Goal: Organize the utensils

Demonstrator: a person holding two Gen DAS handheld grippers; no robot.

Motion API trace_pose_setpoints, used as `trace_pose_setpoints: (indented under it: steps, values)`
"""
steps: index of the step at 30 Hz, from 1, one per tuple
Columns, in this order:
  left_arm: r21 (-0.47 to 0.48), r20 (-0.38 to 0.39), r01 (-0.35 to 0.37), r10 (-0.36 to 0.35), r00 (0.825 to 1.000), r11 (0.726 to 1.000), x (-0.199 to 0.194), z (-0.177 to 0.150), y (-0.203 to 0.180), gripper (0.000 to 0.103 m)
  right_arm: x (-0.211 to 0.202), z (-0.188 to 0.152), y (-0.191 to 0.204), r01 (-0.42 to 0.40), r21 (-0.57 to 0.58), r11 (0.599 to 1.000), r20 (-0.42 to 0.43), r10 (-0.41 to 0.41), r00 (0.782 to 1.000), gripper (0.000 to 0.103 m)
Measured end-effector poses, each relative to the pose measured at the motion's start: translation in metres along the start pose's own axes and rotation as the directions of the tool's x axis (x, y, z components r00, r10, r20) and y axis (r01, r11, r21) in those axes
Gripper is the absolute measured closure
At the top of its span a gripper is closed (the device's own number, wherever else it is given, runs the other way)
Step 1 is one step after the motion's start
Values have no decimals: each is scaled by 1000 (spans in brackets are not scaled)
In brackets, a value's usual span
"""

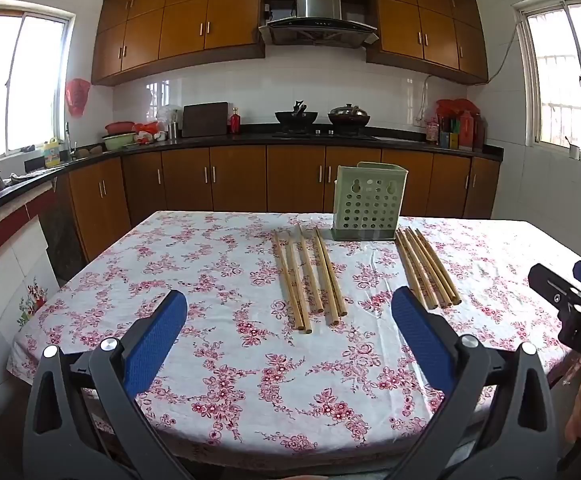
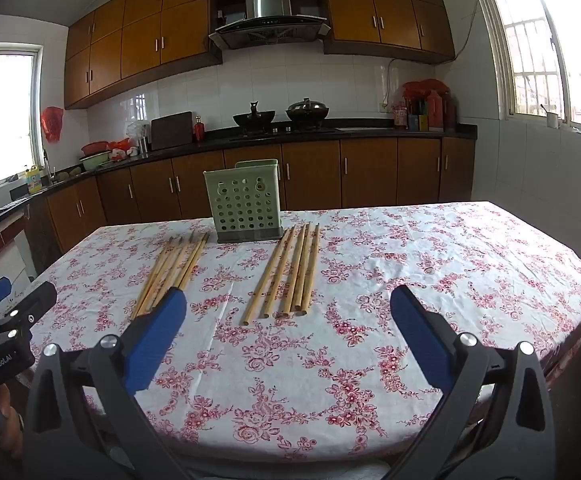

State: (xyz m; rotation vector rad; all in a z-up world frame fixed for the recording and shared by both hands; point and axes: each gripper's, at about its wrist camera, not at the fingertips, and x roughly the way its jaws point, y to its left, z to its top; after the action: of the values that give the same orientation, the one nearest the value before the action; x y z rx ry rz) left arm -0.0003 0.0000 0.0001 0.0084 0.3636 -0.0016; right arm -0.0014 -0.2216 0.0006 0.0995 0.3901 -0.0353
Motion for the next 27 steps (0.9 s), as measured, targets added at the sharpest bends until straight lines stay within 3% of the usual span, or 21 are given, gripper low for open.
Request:
trace_pose_setpoints:
  steps: [27]
  values:
    - [-3, -7, 2, -2, 1000, 1000, 0, 0, 0, 2, 0, 1, -1, 1, 0, 1000, -1, -1, 1000, 4]
